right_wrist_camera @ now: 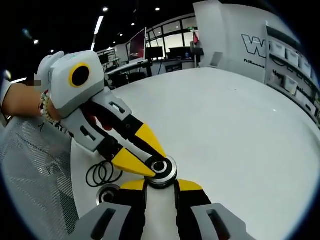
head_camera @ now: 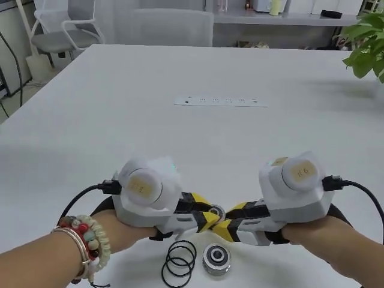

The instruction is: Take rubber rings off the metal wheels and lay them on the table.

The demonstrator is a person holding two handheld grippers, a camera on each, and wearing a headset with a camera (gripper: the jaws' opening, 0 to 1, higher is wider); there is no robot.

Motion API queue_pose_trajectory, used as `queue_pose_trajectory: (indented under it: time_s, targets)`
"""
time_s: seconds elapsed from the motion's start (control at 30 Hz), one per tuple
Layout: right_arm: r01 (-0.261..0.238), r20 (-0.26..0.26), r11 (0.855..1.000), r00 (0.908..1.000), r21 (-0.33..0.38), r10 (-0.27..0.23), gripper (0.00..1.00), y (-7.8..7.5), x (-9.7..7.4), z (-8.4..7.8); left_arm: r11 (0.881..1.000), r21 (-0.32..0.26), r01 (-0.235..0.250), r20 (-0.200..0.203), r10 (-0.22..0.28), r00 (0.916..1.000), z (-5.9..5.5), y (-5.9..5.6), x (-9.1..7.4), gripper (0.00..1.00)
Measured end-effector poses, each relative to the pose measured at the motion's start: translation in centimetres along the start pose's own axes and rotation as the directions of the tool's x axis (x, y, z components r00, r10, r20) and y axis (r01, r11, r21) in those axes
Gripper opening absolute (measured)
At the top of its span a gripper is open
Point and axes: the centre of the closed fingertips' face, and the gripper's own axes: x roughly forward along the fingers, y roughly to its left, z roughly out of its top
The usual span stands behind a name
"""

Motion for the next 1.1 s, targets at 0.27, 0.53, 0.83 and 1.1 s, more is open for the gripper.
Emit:
queue_pose_trajectory:
  time_s: [0.27,0.53,0.83,1.1]
  targets:
    - [-0.002,-0.018,1.000,0.9998,-0.014,0.002,0.11,-0.1,-0.3,-0.3,1.000,-0.003,-0.007,0.007,0.007,1.0000,0.0,0.0,0.1,0.08]
    - [0.012,-0.022,0.997,0.9997,-0.070,-0.013,0.00,-0.3,-0.4,-0.4,1.000,-0.011,-0.014,0.009,0.014,0.9999,0.0,0.1,0.2,0.08]
    - [0.029,-0.021,1.000,0.9994,-0.005,-0.029,0.00,-1.0,-0.2,-0.3,1.000,-0.015,-0.023,0.002,0.023,0.9997,-0.1,0.3,0.1,0.08]
    - [0.033,0.006,0.953,0.9993,0.302,-0.036,0.00,-1.7,-0.5,-0.2,0.999,-0.015,-0.031,-0.015,0.030,0.9994,-0.2,0.3,0.2,0.08]
